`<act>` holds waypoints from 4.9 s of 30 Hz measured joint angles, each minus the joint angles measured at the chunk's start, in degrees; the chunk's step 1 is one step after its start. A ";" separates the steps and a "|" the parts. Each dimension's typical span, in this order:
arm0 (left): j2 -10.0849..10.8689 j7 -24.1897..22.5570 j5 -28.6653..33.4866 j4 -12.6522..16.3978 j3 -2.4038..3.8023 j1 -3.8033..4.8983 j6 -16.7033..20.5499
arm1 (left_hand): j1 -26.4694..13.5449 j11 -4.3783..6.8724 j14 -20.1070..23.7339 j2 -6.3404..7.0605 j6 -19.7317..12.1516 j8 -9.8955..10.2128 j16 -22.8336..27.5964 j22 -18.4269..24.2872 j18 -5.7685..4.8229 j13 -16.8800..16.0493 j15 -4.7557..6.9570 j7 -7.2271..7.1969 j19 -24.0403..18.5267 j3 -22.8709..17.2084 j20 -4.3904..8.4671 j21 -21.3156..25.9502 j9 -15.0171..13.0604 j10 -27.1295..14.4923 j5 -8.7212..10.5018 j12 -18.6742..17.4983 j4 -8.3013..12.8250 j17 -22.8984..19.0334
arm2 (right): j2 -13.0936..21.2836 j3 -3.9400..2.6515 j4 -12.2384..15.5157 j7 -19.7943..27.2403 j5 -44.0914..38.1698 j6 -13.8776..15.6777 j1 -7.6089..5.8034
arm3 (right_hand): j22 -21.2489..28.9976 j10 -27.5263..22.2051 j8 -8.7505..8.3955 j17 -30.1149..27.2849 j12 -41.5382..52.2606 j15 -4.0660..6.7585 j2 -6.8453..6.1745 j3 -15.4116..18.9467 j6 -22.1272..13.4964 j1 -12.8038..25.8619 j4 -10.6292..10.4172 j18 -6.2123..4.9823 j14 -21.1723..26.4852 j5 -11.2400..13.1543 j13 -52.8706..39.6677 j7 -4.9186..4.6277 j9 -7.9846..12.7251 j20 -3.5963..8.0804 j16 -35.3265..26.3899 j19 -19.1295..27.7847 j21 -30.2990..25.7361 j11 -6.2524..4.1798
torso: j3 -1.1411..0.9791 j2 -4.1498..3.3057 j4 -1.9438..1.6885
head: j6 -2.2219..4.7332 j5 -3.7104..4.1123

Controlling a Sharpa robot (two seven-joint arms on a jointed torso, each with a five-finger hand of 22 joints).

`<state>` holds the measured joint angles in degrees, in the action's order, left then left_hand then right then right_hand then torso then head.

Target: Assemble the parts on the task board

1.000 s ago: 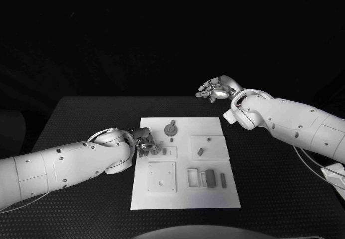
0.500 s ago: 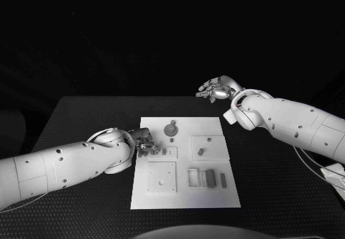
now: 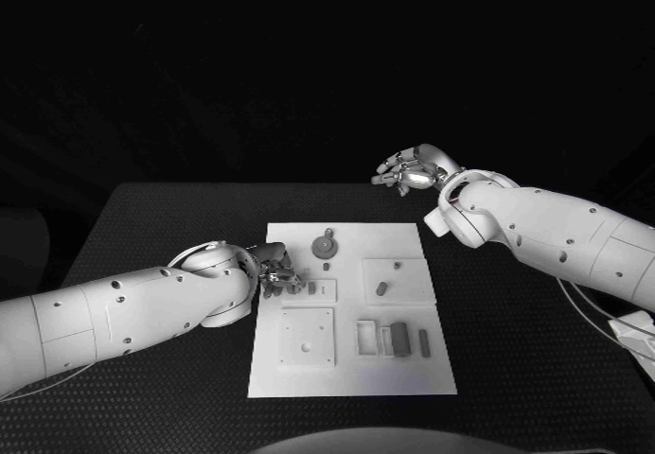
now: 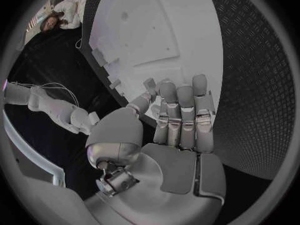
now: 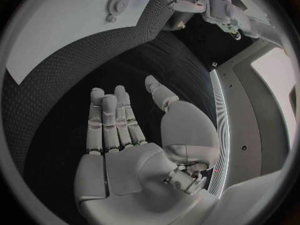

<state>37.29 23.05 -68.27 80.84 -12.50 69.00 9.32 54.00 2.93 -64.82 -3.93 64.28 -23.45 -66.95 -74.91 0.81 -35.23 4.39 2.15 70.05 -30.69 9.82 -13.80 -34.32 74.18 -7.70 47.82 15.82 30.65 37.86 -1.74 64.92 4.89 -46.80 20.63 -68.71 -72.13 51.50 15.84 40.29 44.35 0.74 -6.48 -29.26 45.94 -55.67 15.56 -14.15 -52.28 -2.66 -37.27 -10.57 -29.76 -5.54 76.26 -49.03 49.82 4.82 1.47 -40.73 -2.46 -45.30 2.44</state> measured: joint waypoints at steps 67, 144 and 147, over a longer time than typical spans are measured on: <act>0.87 1.45 1.44 0.15 0.09 -0.08 0.04 | 0.04 -0.17 -0.85 1.73 1.11 0.11 0.00 -0.01 0.00 -1.10 0.51 -0.52 0.82 -1.27 0.40 0.01 -0.38 0.42 -5.38 0.00 -1.27 0.20 | 0.06 0.00 0.01 -0.03 0.17 -0.05 0.10 | -0.05 0.00 0.00 -0.03 0.22 0.04 -0.23 0.00 0.01 0.23 0.00 0.00 -0.06 0.00 0.43 0.00 0.04 0.00 0.00 0.00 0.00 0.00 | -0.08 -0.03 0.05 | -0.03 -0.13; -0.86 4.41 4.05 -1.51 0.09 -0.18 -1.93 | -3.62 0.56 -0.93 3.86 0.93 0.11 0.22 -0.02 0.00 -2.31 0.49 -0.11 0.69 -1.40 0.50 0.21 -1.15 1.54 -6.65 -1.10 -1.13 0.37 | -0.07 0.00 -0.09 -0.06 0.33 -0.22 0.21 | -0.08 0.00 0.00 -0.11 0.44 -0.08 -0.23 0.00 -0.03 0.22 0.00 0.01 0.05 0.00 0.82 0.13 0.08 0.00 0.00 0.00 0.00 0.00 | -0.09 -0.01 0.01 | -0.24 -0.01; -0.95 4.51 3.99 -1.59 0.07 -0.21 -1.93 | -4.14 1.04 -0.91 4.86 1.02 0.20 0.22 -0.02 0.01 -2.37 0.51 -0.03 0.69 -0.80 0.50 0.21 -1.04 2.19 -6.13 -1.33 -1.73 0.37 | -0.07 0.00 -0.09 -0.06 0.33 -0.23 0.21 | -0.08 0.00 0.00 -0.11 0.48 -0.08 -0.23 0.00 0.03 0.22 0.00 0.01 0.05 0.00 0.82 0.09 0.08 0.00 0.00 0.00 0.00 0.00 | -0.08 -0.01 0.03 | -0.24 -0.01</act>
<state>36.34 27.56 -64.27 79.24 -12.43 68.80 7.39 49.86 3.97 -65.73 0.93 65.29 -23.24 -66.73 -74.92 0.82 -37.60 4.90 2.12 70.74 -31.49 10.32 -13.58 -35.36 76.37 -13.83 46.49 14.09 31.02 37.79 -1.74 64.83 4.83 -46.46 20.40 -68.51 -72.21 51.50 15.84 40.18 44.82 0.66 -6.71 -29.26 45.97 -55.45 15.56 -14.14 -52.23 -2.66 -36.45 -10.48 -29.68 -5.54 76.26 -49.02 49.82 4.81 1.38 -40.74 -2.43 -45.54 2.44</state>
